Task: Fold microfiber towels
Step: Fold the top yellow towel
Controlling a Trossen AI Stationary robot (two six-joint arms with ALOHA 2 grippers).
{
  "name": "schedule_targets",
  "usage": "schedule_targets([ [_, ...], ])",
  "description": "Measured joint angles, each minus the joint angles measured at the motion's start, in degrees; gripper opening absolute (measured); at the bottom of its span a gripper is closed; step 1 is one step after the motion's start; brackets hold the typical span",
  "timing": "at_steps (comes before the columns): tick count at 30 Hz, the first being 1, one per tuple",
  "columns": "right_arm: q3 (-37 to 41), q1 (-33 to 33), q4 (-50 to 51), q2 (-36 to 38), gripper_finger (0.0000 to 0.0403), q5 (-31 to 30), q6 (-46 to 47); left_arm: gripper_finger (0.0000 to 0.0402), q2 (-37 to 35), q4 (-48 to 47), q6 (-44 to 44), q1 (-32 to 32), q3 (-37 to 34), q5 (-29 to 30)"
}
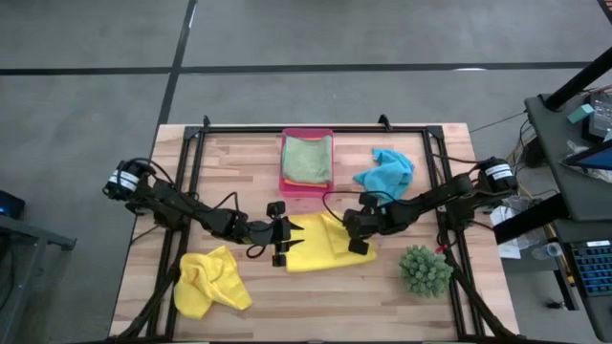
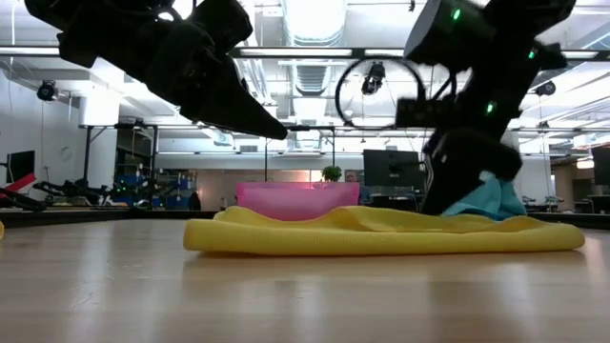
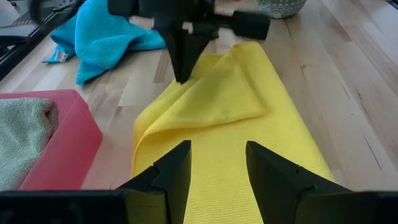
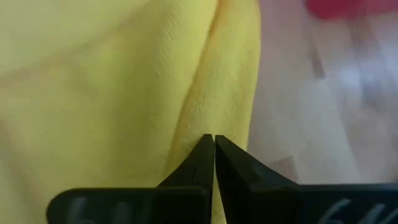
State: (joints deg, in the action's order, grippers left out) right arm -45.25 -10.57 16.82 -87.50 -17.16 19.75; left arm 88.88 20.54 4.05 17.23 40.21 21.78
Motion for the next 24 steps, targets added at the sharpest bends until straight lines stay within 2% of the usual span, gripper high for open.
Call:
schedule_targets([
  [6,-0.10,1.32,3.39,3.40,0.0008,-0.95,0.52,0.0138,0.00,-0.01,0.00,-0.02,0.00,0.02],
  [11,0.30,3.95,8.95,6.07,0.0008,-0.33,5.84,0.0138,0.00,-0.01,0.00,-0.02,-0.03,0.02],
  [14,0.68,6.64,8.47,6.75,0.0013,8.01,10.20,0.0138,0.00,-0.01,0.00,-0.02,-0.09,0.11],
  [15,0.83,7.43,8.18,6.75,0.0017,9.91,11.32,0.0138,0.00,0.00,0.00,-0.02,-0.09,0.15],
  [18,1.15,8.83,8.12,6.02,0.0042,10.31,13.23,0.0138,0.00,-0.01,0.00,-0.02,-0.09,0.17],
  [24,1.33,9.94,6.46,4.08,0.0115,11.64,13.83,0.0138,0.00,0.01,0.00,-0.02,-0.11,0.17],
])
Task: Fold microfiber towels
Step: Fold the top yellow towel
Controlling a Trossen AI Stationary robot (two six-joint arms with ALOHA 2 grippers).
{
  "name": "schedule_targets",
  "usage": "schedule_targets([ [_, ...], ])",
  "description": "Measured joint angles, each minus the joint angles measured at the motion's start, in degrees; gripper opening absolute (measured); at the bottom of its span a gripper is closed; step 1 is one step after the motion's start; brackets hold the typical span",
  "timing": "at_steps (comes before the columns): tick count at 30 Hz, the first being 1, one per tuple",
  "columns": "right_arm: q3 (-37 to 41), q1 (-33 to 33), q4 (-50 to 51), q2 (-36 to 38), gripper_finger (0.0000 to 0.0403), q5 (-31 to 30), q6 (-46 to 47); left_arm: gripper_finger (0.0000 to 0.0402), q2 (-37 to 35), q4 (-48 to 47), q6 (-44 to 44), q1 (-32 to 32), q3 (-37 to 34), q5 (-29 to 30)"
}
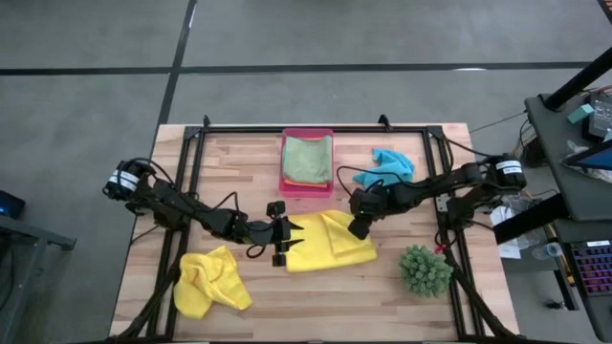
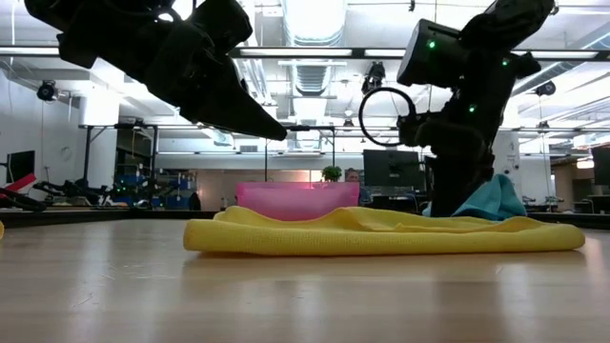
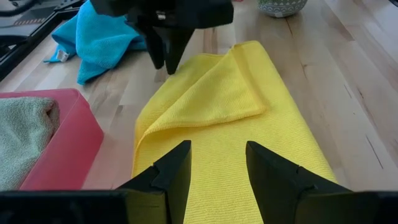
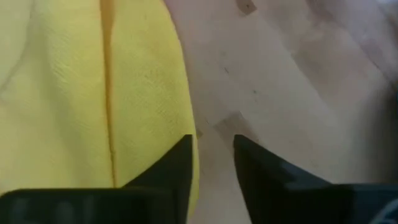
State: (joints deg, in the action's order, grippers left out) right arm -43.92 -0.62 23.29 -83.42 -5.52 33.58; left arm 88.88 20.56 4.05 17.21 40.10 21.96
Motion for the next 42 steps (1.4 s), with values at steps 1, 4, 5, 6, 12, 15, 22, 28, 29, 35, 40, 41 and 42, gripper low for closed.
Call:
schedule_targets([
  [1,0.02,0.00,-0.78,-0.22,0.0129,0.88,-0.06,0.0138,0.00,-0.01,0.00,0.00,0.00,0.00],
  [4,0.09,-0.13,-3.26,-1.43,0.0168,3.81,-0.10,0.0138,0.00,0.00,-0.01,0.00,-0.02,0.00],
  [5,0.10,-0.12,-3.93,-2.01,0.0181,4.43,-0.11,0.0138,0.00,-0.01,0.00,0.00,-0.07,0.00],
  [6,0.09,-0.10,-4.50,-2.53,0.0193,4.60,-0.11,0.0138,0.00,-0.02,0.00,0.00,-0.07,0.00],
  [12,0.02,-0.13,-9.33,-4.63,0.0237,7.65,-1.35,0.0138,0.00,-0.02,0.00,0.00,-0.09,0.00],
  [15,0.10,-0.50,-10.73,-4.32,0.0225,8.09,-1.26,0.0138,0.00,-0.01,0.00,0.00,-0.09,0.00],
  [22,0.15,-3.55,-12.38,-3.76,0.0098,8.57,-1.26,0.0138,0.00,-0.01,0.00,0.00,-0.11,0.00],
  [28,0.15,-7.74,-13.72,-3.35,0.0014,5.52,-2.70,0.0138,0.00,-0.02,0.00,0.00,-0.11,0.00],
  [29,0.07,-8.49,-13.72,-3.26,0.0013,4.17,-3.35,0.0138,0.00,-0.02,0.00,0.00,-0.11,0.00],
  [35,-0.98,-14.58,-13.88,-2.93,0.0009,-6.86,-9.76,0.0138,0.00,0.00,-0.01,0.00,-0.11,0.00],
  [40,-2.36,-18.80,-11.67,-2.88,0.0009,-23.29,-11.85,0.0138,0.00,0.00,-0.02,0.00,-0.11,0.00],
  [41,-2.64,-19.47,-11.08,-2.86,0.0009,-26.15,-12.23,0.0138,0.00,-0.01,-0.01,0.00,-0.11,0.08],
  [42,-2.69,-20.10,-11.04,-2.86,0.0008,-27.58,-13.27,0.0138,0.00,-0.01,0.00,0.00,-0.11,0.24],
])
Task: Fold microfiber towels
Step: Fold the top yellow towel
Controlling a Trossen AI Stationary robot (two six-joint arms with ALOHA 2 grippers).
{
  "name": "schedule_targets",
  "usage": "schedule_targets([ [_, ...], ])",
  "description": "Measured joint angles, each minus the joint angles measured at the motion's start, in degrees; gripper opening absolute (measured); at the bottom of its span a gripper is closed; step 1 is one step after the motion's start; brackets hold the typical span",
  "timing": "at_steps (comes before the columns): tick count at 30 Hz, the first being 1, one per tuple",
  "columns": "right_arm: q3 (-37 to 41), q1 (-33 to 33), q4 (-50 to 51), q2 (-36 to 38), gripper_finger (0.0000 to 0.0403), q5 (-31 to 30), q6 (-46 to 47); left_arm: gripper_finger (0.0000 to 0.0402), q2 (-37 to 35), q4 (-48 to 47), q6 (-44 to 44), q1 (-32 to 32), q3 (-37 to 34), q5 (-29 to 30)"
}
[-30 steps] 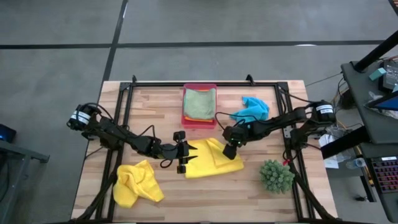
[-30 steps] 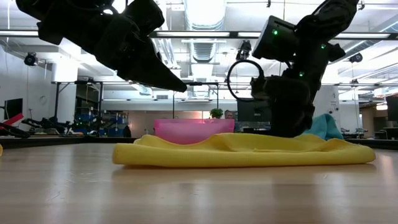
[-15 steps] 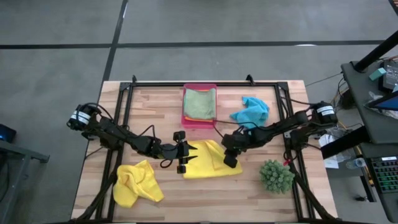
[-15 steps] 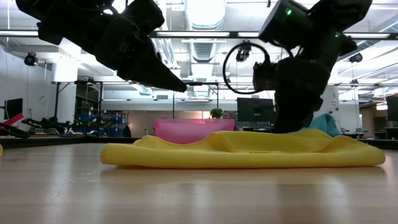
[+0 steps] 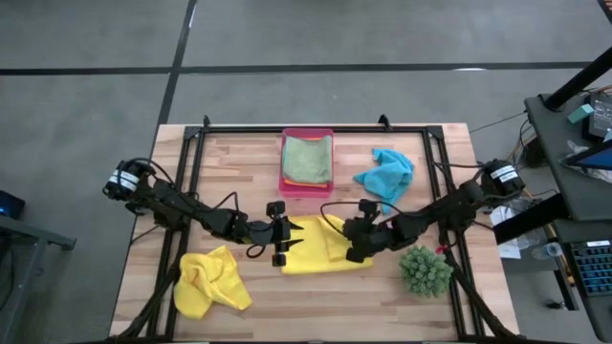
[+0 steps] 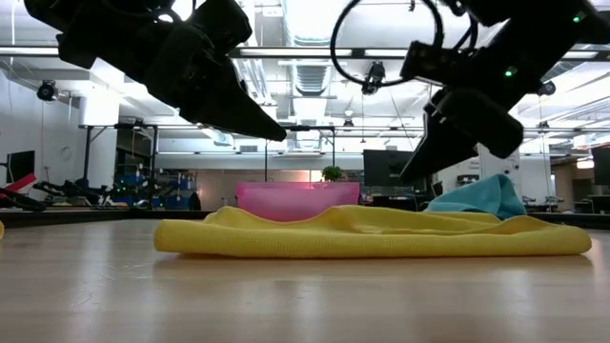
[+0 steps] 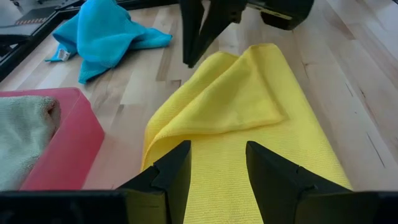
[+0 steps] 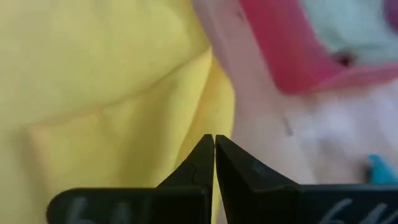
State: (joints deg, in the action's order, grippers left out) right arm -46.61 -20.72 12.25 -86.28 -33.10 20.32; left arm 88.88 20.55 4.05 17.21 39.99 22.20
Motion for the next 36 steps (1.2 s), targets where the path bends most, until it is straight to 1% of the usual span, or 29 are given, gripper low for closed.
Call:
schedule_targets([
  [3,-0.02,-0.77,-0.47,0.00,0.0008,0.51,-1.20,0.0138,0.00,-0.01,-0.02,-0.02,0.00,0.53],
  [5,-0.02,-0.51,-0.48,0.00,0.0008,1.47,1.54,0.0138,0.00,0.01,-0.02,-0.02,0.00,0.81],
  [9,0.69,2.09,-0.59,0.00,0.0008,6.14,5.86,0.0138,0.00,0.01,-0.01,-0.02,0.00,0.83],
  [14,2.52,3.14,-0.70,-0.37,0.0008,6.60,8.53,0.0138,0.00,0.08,0.13,0.01,0.00,0.66],
  [16,2.56,3.13,-1.06,-1.08,0.0008,6.68,9.05,0.0138,0.01,0.18,1.76,0.02,0.00,-0.18],
  [20,2.64,3.14,-4.69,-4.21,0.0008,10.57,9.12,0.0138,3.32,1.75,5.02,0.03,-0.08,-1.12],
  [22,2.64,3.12,-7.47,-6.12,0.0008,12.65,9.10,0.0138,6.86,4.85,5.48,0.03,0.71,-2.40],
  [23,2.58,3.12,-9.04,-7.11,0.0008,13.44,8.95,0.0138,8.60,5.69,5.93,0.04,1.07,-2.53],
  [25,2.13,3.16,-12.83,-8.33,0.0008,16.88,8.16,0.0138,12.37,5.91,6.61,0.04,2.70,-3.00],
  [29,1.49,3.14,-13.01,-8.49,0.0008,18.81,7.12,0.0138,17.16,5.86,8.14,-0.08,4.64,-6.20],
  [32,1.57,3.12,-11.60,-6.86,0.0009,20.51,6.52,0.0138,17.90,4.52,10.87,-0.37,4.81,-8.43],
  [36,1.28,3.22,-8.38,-3.51,0.0016,22.84,6.07,0.0138,16.40,-3.63,14.81,-0.50,4.99,-9.48],
])
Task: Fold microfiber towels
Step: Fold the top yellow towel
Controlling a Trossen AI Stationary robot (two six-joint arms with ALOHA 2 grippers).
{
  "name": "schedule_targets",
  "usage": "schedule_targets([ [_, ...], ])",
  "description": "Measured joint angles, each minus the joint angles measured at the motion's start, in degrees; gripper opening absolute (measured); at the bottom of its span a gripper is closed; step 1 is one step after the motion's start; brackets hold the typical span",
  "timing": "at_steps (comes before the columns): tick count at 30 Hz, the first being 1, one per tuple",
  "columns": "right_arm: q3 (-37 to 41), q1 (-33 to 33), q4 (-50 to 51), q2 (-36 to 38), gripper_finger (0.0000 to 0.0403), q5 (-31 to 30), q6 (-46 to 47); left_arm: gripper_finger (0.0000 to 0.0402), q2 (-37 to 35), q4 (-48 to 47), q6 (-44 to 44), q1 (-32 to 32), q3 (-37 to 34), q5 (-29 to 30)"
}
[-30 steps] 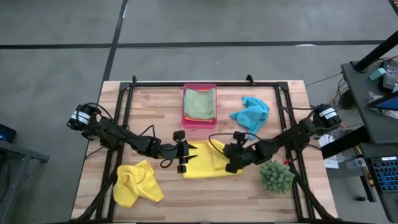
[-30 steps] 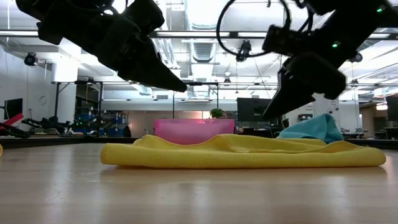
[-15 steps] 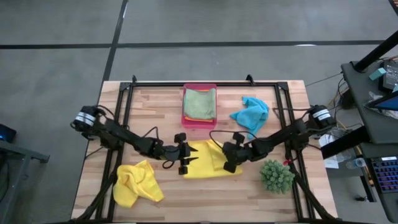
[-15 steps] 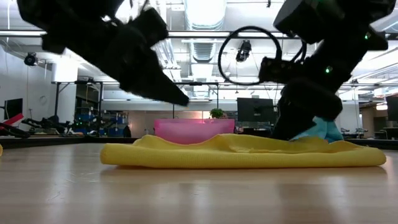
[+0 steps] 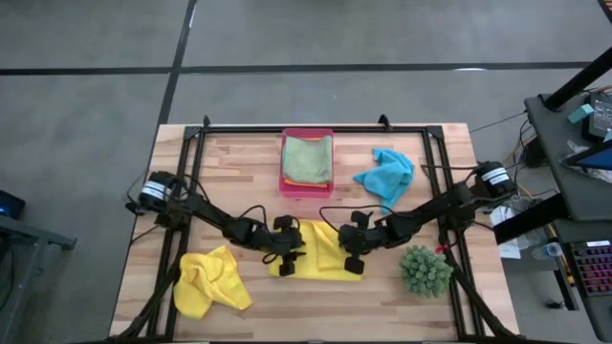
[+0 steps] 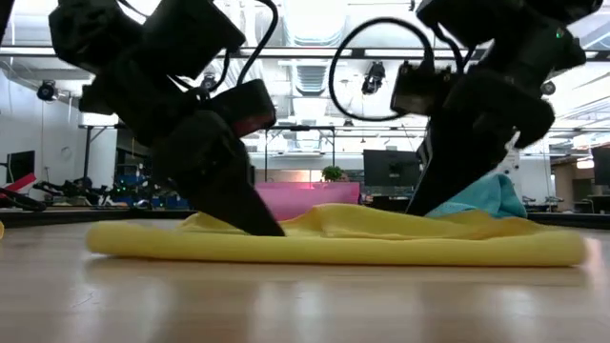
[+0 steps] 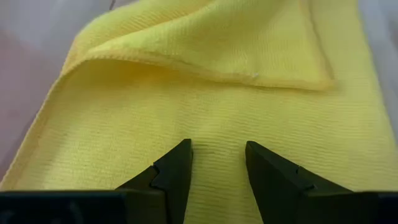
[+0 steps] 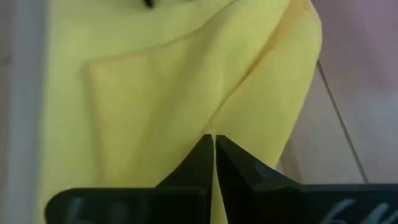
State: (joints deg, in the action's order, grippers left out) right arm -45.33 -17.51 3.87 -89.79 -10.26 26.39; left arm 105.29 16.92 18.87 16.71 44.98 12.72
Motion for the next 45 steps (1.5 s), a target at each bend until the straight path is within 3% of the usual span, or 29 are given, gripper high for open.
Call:
schedule_targets([
  [9,0.10,2.00,6.56,6.19,0.0088,0.39,1.68,0.0138,-3.74,-12.85,-3.03,0.15,0.01,-1.70],
  [17,0.80,7.07,5.34,4.12,0.0175,2.08,12.04,0.0138,-4.41,-13.47,-5.68,0.15,-0.16,-1.97],
  [23,0.80,9.97,3.11,1.47,0.0222,10.10,17.75,0.0138,-4.38,-13.38,-5.72,0.15,-0.12,-1.97],
  [32,0.82,10.00,4.01,2.74,0.0249,20.57,26.28,0.0138,-4.36,-12.87,-5.74,0.15,-0.13,-1.97],
  [37,0.83,9.18,3.06,1.46,0.0249,22.16,30.24,0.0138,-4.34,-12.73,-5.76,0.15,-0.14,-1.95],
  [45,0.86,9.09,-15.95,-3.31,0.0249,21.96,30.67,0.0138,-4.30,-12.18,-5.79,0.17,-0.14,-1.93],
])
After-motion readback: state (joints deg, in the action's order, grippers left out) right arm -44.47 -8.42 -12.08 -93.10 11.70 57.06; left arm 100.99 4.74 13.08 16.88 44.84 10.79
